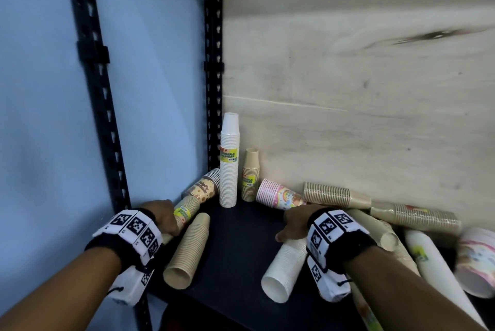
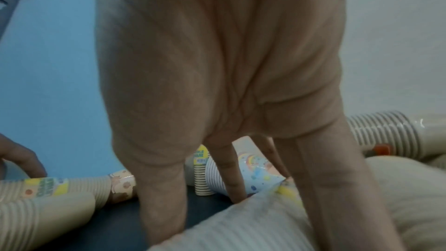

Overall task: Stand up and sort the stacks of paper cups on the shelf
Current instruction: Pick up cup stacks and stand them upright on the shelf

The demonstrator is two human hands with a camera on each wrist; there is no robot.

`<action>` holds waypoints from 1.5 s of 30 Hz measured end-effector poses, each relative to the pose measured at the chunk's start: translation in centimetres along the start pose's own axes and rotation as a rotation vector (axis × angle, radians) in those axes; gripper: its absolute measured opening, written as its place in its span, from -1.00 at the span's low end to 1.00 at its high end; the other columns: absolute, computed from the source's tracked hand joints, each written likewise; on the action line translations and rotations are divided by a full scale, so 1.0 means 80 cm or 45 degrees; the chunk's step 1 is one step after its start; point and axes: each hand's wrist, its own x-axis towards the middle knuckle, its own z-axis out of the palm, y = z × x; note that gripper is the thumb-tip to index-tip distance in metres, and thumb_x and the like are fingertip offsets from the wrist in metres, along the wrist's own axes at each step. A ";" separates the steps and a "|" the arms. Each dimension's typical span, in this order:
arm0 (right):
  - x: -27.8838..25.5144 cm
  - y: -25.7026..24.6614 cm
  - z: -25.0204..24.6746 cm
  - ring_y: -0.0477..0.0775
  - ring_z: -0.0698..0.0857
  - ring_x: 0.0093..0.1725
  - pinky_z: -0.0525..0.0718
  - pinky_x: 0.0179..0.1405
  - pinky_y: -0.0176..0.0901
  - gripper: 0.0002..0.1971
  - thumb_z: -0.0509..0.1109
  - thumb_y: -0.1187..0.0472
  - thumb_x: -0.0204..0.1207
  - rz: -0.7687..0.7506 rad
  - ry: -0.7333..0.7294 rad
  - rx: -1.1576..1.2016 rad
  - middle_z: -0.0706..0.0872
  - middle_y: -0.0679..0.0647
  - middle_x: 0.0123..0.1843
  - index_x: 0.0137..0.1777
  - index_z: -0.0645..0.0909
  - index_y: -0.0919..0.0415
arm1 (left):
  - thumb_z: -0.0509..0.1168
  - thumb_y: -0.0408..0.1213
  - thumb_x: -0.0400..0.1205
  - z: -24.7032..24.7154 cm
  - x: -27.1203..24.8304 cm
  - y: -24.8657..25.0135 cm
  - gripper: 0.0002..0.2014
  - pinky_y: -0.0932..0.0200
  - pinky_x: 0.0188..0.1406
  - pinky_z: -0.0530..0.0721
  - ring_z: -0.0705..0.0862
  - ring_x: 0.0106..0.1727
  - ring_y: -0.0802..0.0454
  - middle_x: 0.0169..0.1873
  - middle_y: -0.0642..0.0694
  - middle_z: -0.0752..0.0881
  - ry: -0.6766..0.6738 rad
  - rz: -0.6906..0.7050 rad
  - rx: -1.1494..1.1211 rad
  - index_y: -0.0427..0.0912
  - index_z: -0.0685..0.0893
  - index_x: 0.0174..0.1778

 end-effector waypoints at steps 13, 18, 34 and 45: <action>-0.001 -0.014 0.003 0.31 0.46 0.53 0.41 0.53 0.18 -0.41 0.35 -0.04 0.58 0.125 -0.020 0.115 0.51 0.25 0.53 0.52 0.47 0.27 | 0.34 0.01 0.60 -0.050 -0.005 -0.021 -0.35 0.06 0.32 0.57 0.54 0.39 -0.16 0.45 -0.25 0.50 0.298 0.023 -0.234 -0.26 0.36 0.52; 0.002 -0.016 0.001 0.32 0.18 0.66 0.17 0.61 0.05 0.13 0.42 -0.18 0.49 0.381 0.019 0.575 0.08 0.34 0.69 0.69 -0.29 0.38 | 0.38 0.01 0.58 -0.072 -0.009 -0.004 -0.36 0.10 0.27 0.54 0.53 0.38 -0.14 0.42 -0.21 0.53 0.392 0.108 -0.303 -0.19 0.39 0.51; -0.038 0.024 -0.022 0.44 0.75 -0.02 0.76 -0.24 0.40 -0.08 0.65 0.28 0.07 0.345 -0.029 1.573 0.59 0.42 0.19 0.37 0.16 0.20 | 0.61 -0.15 0.38 -0.070 0.003 0.101 -0.41 0.05 0.23 0.62 0.64 0.28 -0.02 0.27 -0.06 0.66 0.446 0.391 -0.424 -0.14 0.52 0.27; -0.024 -0.005 -0.021 0.33 0.70 0.01 0.80 -0.36 0.28 0.15 0.65 0.31 0.20 0.187 0.112 1.616 0.49 0.23 0.17 0.57 -0.13 -0.10 | 0.58 -0.15 0.42 -0.069 0.013 0.103 -0.38 0.24 0.02 0.48 0.60 0.30 -0.03 0.34 -0.09 0.62 0.432 0.431 -0.464 -0.14 0.49 0.35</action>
